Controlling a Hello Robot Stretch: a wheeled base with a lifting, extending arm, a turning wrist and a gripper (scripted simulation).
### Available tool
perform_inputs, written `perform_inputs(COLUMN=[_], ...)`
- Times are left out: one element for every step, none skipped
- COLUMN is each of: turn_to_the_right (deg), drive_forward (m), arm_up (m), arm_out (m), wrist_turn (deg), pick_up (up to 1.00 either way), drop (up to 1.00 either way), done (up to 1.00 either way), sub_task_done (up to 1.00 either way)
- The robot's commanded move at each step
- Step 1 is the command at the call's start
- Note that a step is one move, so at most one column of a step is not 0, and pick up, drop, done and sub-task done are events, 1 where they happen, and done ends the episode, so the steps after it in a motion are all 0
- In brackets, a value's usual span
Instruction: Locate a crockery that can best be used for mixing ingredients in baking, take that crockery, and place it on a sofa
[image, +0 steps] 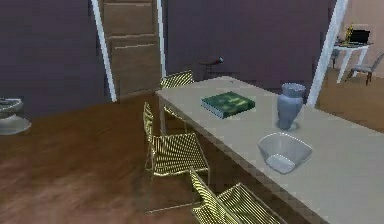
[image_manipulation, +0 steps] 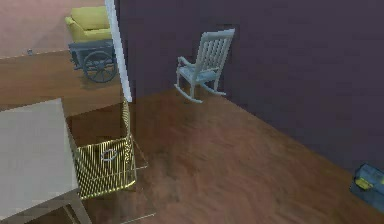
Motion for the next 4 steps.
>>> perform_inputs(turn_to_the_right=[6.0, 0.0, -45.0, -18.0], drive_forward=[0.00, 0.05, 0.00, 0.00], arm_up=[0.00, 0.00, 0.00, 0.00], arm_out=[0.00, 0.00, 0.00, 0.00], wrist_turn=[0.0, 0.0, 0.0, 0.0], pick_up=[0.00, 0.00, 0.00, 0.00], drop=[0.00, 0.00, 0.00, 0.00], done=[0.00, 0.00, 0.00, 0.00], sub_task_done=[0.00, 0.00, 0.00, 0.00])
